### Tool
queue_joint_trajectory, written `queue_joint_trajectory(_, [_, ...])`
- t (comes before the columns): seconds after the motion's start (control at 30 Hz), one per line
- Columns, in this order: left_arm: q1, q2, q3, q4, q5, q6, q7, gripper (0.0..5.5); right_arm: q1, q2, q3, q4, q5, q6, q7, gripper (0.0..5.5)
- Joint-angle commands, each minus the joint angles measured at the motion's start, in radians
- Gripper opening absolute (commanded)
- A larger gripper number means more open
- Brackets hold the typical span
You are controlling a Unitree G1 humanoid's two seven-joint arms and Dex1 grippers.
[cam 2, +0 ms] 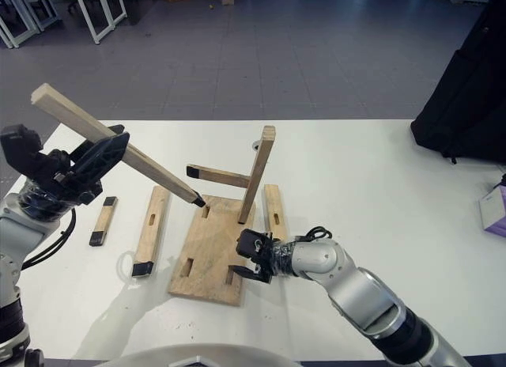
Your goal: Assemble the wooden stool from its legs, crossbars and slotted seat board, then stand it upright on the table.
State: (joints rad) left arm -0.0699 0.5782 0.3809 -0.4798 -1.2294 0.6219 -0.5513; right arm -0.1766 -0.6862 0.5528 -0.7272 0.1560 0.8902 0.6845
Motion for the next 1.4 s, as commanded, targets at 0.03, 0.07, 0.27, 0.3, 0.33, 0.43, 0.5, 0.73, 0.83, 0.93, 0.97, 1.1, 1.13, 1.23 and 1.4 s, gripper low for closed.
queue_joint_trajectory(0.03, [0.025, -0.011, -0.007, -0.034, 0.010, 0.003, 0.040, 2.07, -0.040, -0.061, 0.112, 0.008, -0.087, -0.039, 0.036, 3.06])
queue_joint_trajectory(0.07, [0.032, -0.013, -0.006, -0.040, 0.009, 0.002, 0.045, 2.07, -0.044, -0.076, 0.143, 0.023, -0.119, -0.061, 0.044, 3.06])
queue_joint_trajectory(0.27, [0.067, -0.020, -0.008, -0.061, -0.013, 0.013, 0.068, 2.07, -0.060, -0.145, 0.215, 0.099, -0.256, -0.182, 0.097, 3.06])
queue_joint_trajectory(0.3, [0.076, -0.022, -0.010, -0.068, -0.012, 0.011, 0.069, 2.07, -0.061, -0.159, 0.213, 0.104, -0.263, -0.199, 0.115, 3.06])
queue_joint_trajectory(0.33, [0.087, -0.026, -0.011, -0.073, -0.012, 0.007, 0.064, 2.07, -0.057, -0.179, 0.204, 0.100, -0.261, -0.211, 0.140, 3.06])
queue_joint_trajectory(0.43, [0.115, -0.036, -0.014, -0.069, 0.021, -0.005, 0.083, 2.07, -0.046, -0.242, 0.163, 0.097, -0.242, -0.261, 0.214, 3.06])
queue_joint_trajectory(0.5, [0.134, -0.039, -0.012, -0.052, 0.040, -0.003, 0.101, 2.07, -0.037, -0.288, 0.127, 0.107, -0.239, -0.307, 0.256, 3.06])
queue_joint_trajectory(0.73, [0.260, 0.002, 0.020, -0.090, 0.096, -0.042, -0.086, 2.07, -0.044, -0.240, 0.028, 0.175, -0.231, -0.345, 0.272, 3.06])
queue_joint_trajectory(0.83, [0.273, 0.018, 0.019, -0.060, 0.115, -0.051, -0.165, 2.07, -0.029, -0.216, 0.011, 0.188, -0.229, -0.336, 0.267, 3.06])
queue_joint_trajectory(0.93, [0.222, -0.010, -0.013, 0.018, 0.190, -0.102, -0.193, 2.07, -0.025, -0.191, 0.007, 0.219, -0.241, -0.345, 0.265, 3.06])
queue_joint_trajectory(0.97, [0.205, -0.022, -0.024, 0.043, 0.209, -0.115, -0.197, 2.07, -0.026, -0.185, 0.007, 0.230, -0.243, -0.350, 0.266, 3.06])
queue_joint_trajectory(1.1, [0.168, -0.056, -0.074, 0.146, 0.321, -0.203, -0.249, 2.07, -0.014, -0.181, 0.003, 0.265, -0.257, -0.383, 0.272, 3.06])
queue_joint_trajectory(1.13, [0.165, -0.061, -0.083, 0.160, 0.328, -0.211, -0.267, 2.07, -0.014, -0.180, 0.002, 0.273, -0.259, -0.389, 0.274, 3.06])
queue_joint_trajectory(1.23, [0.165, -0.057, -0.123, 0.206, 0.369, -0.231, -0.338, 2.07, -0.021, -0.175, -0.001, 0.290, -0.258, -0.403, 0.282, 3.06])
queue_joint_trajectory(1.4, [0.107, -0.051, -0.140, 0.314, 0.399, -0.196, -0.336, 2.07, -0.026, -0.174, -0.012, 0.310, -0.262, -0.421, 0.300, 3.06])
